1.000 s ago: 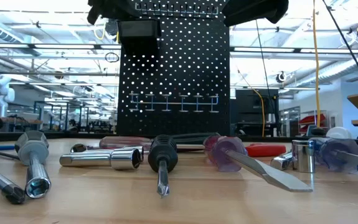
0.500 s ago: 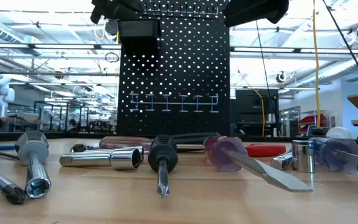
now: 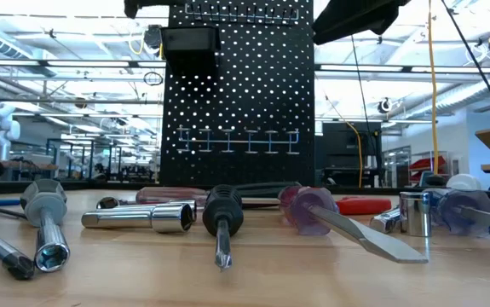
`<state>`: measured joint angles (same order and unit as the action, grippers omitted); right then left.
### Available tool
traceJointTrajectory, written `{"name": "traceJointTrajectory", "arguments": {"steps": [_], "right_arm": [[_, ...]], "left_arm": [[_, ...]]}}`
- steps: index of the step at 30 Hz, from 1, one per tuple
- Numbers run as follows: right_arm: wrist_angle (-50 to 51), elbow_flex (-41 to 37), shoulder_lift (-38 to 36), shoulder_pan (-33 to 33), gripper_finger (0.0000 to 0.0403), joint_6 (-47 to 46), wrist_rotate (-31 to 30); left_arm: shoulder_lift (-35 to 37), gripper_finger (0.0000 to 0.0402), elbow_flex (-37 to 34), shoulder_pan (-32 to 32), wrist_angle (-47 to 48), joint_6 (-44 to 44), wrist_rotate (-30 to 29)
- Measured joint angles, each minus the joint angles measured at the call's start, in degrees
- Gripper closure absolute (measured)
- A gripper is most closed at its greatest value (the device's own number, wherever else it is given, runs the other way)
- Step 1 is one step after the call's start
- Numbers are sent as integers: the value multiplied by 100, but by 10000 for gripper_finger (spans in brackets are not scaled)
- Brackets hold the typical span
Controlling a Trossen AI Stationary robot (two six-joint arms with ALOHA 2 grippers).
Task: Hang tools onto peg board
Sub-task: Put the socket into the black bin on the pegboard
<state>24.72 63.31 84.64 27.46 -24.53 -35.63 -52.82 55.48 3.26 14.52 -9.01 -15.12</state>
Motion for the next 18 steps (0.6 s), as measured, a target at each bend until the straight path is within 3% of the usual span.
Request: {"name": "traceJointTrajectory", "arguments": {"steps": [7,18], "right_arm": [[130,0,1,0,248,-36,1053],[-9,4,148,2,248,-184,1212]], "left_arm": [[208,219,-98,-658,43,95,-190],[158,219,-717,-2124,-10,33,-1208]]}}
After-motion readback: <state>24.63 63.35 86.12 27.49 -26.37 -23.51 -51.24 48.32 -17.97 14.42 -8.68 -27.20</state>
